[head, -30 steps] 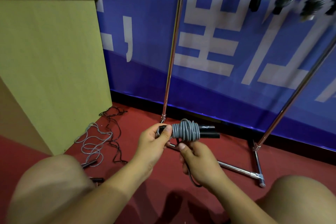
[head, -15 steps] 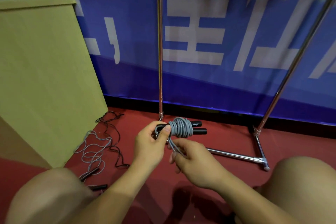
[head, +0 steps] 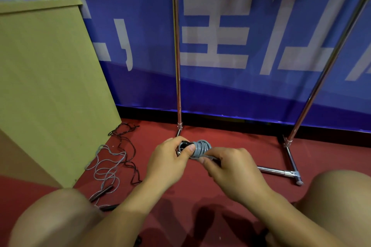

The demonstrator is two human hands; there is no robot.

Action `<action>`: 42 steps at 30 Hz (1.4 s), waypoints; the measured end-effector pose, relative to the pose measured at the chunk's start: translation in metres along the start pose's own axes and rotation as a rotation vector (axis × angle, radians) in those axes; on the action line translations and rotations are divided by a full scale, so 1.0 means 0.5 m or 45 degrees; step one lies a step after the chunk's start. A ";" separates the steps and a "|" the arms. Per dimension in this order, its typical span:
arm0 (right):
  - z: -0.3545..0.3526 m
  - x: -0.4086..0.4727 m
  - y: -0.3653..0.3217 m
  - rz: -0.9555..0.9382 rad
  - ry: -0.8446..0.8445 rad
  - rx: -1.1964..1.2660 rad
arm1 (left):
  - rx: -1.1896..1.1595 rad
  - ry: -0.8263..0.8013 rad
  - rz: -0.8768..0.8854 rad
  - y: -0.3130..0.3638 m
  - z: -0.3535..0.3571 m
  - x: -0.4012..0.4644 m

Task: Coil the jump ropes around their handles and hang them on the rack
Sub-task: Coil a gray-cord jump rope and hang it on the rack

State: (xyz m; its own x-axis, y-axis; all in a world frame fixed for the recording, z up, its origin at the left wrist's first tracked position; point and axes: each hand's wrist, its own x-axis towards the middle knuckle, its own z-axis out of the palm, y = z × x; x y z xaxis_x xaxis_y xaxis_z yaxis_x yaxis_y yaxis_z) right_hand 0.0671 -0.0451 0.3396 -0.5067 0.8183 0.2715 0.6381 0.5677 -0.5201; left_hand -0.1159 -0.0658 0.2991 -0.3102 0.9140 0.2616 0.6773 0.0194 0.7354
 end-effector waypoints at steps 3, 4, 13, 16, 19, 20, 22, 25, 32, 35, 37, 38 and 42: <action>-0.011 0.008 -0.007 0.211 0.013 0.460 | 0.041 -0.074 0.008 0.004 0.000 -0.003; -0.016 0.011 -0.009 0.308 -0.016 0.633 | 0.035 -0.112 0.012 0.007 0.002 -0.005; -0.051 0.020 -0.015 0.614 -0.214 1.421 | -0.049 -0.257 0.060 0.015 -0.009 -0.017; -0.050 0.022 -0.012 0.617 -0.295 1.440 | -0.022 -0.278 0.079 0.018 -0.011 -0.021; -0.051 0.024 -0.009 0.616 -0.350 1.426 | -0.016 -0.281 0.089 0.020 -0.016 -0.023; -0.050 0.025 -0.009 0.598 -0.349 1.420 | -0.019 -0.276 0.091 0.021 -0.017 -0.023; -0.047 0.025 -0.009 0.558 -0.286 1.387 | -0.036 -0.281 0.093 0.022 -0.020 -0.022; -0.040 0.025 -0.009 0.437 -0.113 1.272 | -0.079 -0.314 0.105 0.027 -0.024 -0.022; -0.039 0.030 0.010 0.190 0.050 0.932 | -0.126 -0.318 0.166 0.041 -0.030 -0.019; -0.038 0.030 0.030 -0.012 0.176 0.379 | -0.067 -0.329 0.222 0.049 -0.032 -0.021; -0.040 0.030 0.036 -0.094 0.210 0.072 | -0.032 -0.340 0.266 0.054 -0.033 -0.029; -0.041 0.030 0.038 -0.087 0.217 0.028 | -0.026 -0.340 0.288 0.056 -0.034 -0.033; -0.039 0.033 0.043 -0.042 0.271 -0.016 | -0.004 -0.316 0.405 0.059 -0.042 -0.039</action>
State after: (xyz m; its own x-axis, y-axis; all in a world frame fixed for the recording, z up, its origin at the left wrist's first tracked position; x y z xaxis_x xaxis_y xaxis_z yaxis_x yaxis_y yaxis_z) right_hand 0.0837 -0.0180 0.3486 -0.3946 0.7989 0.4539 0.6312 0.5946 -0.4979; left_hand -0.1039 -0.0917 0.3291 0.0854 0.9443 0.3179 0.7116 -0.2812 0.6439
